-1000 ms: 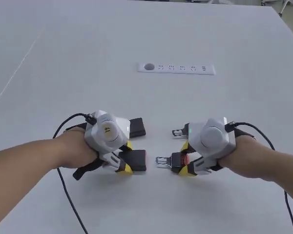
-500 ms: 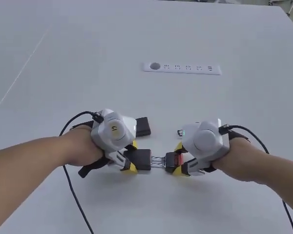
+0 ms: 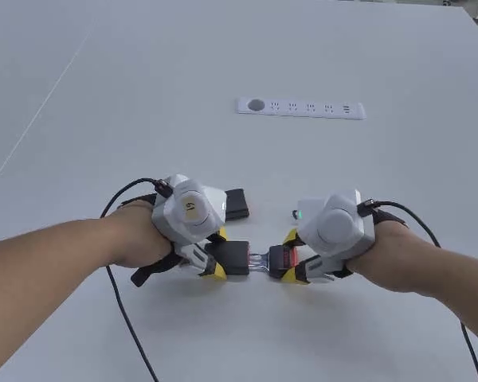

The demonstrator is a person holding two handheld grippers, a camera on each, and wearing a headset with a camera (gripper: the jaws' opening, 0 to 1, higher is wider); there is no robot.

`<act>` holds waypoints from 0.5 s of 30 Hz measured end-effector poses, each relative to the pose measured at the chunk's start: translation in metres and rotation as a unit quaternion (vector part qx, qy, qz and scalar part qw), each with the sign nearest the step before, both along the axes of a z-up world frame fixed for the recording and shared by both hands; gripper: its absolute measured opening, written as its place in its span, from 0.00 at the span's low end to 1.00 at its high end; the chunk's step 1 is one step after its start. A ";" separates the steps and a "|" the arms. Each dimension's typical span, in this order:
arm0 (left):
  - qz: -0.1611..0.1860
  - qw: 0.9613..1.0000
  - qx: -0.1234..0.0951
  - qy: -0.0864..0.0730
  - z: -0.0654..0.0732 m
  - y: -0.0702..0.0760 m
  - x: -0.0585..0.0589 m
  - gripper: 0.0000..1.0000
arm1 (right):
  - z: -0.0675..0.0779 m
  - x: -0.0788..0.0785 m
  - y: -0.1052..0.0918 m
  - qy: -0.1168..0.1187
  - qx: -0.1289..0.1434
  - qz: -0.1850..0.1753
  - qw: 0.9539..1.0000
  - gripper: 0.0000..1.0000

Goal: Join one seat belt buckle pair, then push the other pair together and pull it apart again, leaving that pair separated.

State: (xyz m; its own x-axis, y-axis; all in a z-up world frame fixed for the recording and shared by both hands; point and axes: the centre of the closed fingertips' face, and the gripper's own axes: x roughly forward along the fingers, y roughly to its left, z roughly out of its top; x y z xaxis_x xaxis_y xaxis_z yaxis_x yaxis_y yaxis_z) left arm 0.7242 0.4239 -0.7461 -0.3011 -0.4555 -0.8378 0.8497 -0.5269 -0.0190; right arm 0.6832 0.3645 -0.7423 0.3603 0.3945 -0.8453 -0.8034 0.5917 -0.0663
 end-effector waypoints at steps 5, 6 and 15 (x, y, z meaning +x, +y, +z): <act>-0.003 1.000 0.001 -0.003 0.000 0.000 -0.001 0.34 | -0.002 0.002 -0.001 0.000 0.010 0.012 1.000 0.31; -0.003 1.000 0.000 -0.003 0.000 0.000 0.000 0.34 | -0.002 0.002 -0.001 0.002 0.012 0.009 1.000 0.31; 0.000 1.000 -0.003 0.003 0.001 0.000 0.000 0.34 | -0.001 0.003 0.004 -0.001 0.012 0.009 1.000 0.30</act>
